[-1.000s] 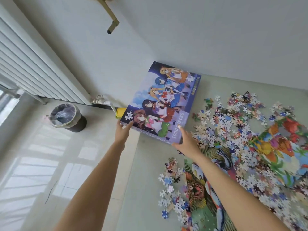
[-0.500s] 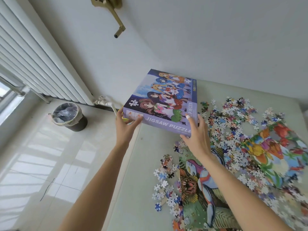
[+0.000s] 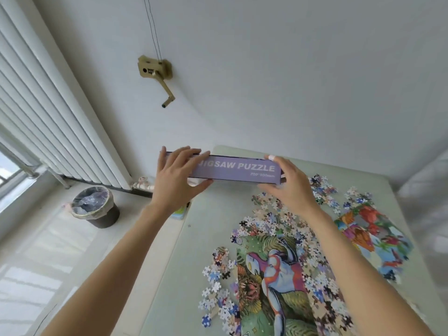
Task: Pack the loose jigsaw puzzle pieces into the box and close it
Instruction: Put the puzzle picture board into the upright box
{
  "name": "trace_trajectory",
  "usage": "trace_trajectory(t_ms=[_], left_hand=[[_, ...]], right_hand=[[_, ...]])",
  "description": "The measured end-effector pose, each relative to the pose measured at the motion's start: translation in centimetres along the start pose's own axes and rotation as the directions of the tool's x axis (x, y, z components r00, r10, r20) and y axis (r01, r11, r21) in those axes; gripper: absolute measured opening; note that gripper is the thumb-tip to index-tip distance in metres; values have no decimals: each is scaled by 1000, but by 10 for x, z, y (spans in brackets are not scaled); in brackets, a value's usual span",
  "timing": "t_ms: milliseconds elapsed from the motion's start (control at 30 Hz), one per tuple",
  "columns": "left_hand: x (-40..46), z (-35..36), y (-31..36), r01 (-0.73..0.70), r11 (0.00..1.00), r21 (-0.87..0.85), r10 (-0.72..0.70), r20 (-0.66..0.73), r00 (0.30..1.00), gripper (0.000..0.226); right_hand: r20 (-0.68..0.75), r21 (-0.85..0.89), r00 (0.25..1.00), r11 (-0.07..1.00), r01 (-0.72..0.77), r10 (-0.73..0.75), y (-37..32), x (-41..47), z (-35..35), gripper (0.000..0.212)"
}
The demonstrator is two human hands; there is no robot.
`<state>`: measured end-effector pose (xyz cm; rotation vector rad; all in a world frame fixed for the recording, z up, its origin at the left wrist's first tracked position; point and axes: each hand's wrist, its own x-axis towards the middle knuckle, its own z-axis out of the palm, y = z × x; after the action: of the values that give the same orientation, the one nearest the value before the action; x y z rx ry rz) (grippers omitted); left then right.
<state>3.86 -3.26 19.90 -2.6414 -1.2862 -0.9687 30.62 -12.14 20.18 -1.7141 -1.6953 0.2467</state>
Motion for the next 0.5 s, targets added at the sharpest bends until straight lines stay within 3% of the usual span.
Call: trace_trajectory(t_ms=[100, 267, 500], left_hand=[[24, -11, 7, 8, 999, -48, -5, 59, 998, 54], [52, -22, 16, -132, 991, 5, 132, 88, 987, 41], [79, -21, 15, -485, 856, 179, 450, 203, 869, 48]], right_hand=[[17, 38, 999, 999, -34, 33, 4, 5, -11, 67], [13, 60, 999, 997, -42, 41, 4, 15, -20, 67], [73, 29, 996, 998, -62, 60, 7, 26, -30, 68]])
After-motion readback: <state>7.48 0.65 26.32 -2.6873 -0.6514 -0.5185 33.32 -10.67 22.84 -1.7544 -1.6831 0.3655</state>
